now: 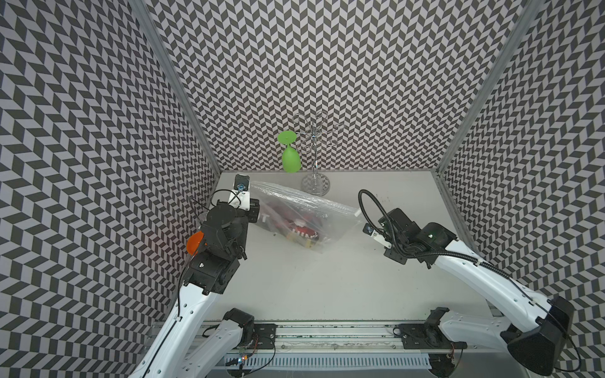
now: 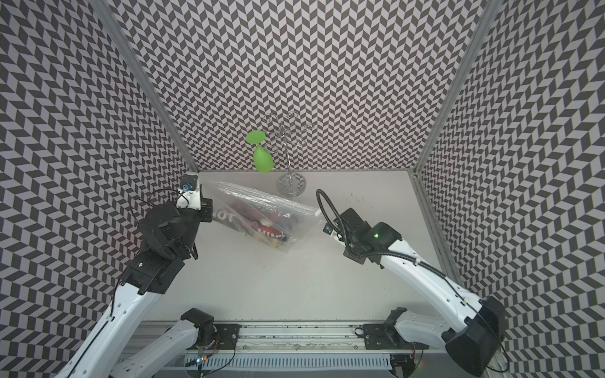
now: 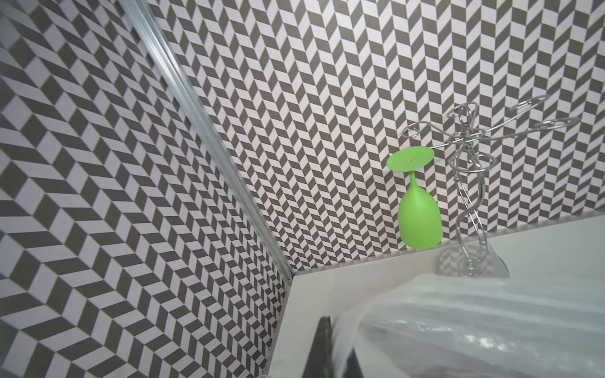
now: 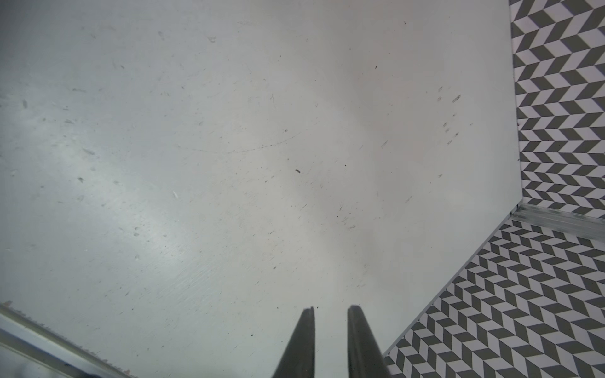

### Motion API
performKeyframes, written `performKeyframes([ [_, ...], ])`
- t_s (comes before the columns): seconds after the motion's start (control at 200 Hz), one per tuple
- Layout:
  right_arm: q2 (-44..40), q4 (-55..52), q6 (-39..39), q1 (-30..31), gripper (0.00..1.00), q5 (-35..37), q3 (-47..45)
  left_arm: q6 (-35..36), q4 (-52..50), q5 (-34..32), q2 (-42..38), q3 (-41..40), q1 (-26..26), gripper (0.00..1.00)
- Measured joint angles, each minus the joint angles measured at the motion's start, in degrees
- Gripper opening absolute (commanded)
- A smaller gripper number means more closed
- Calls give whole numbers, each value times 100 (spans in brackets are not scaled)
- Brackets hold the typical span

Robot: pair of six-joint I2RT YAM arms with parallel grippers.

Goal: Place the folded shirt into the vacuum bag
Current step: Close the vacuum bag at the center of the board.

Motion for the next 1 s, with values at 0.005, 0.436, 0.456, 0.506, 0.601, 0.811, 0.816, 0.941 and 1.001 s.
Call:
performKeyframes([
  [0.005, 0, -13, -17, 0, 37, 7, 2, 2, 9, -11, -7, 2, 0, 0],
  [0.436, -13, 396, 61, 22, 54, -98, 1012, -186, 111, -79, -7, 24, 0, 0],
  [0.456, -17, 446, 103, 7, 55, -96, 1043, -197, 109, -68, -7, 24, 0, 0],
  [0.506, -17, 592, 170, -55, 56, -107, 1106, -256, 109, -17, -7, 24, 0, 0],
  [0.601, 28, 909, 490, -271, 56, -168, 1257, -398, 96, 210, -15, 22, -4, 0],
  [0.811, 595, 1495, 1576, -732, 57, -308, 2046, -796, -238, 1508, -179, -59, -17, 6],
  [0.816, 608, 1508, 1591, -737, 57, -319, 2063, -804, -245, 1537, -179, -61, -20, 7],
  [0.941, 1060, 1827, 2251, -800, 57, -702, 2485, -1128, -457, 2671, -157, -256, -59, 12],
  [1.001, 1252, 1947, 2540, -802, 57, -988, 2557, -1279, -586, 3202, -90, -398, -81, 18],
])
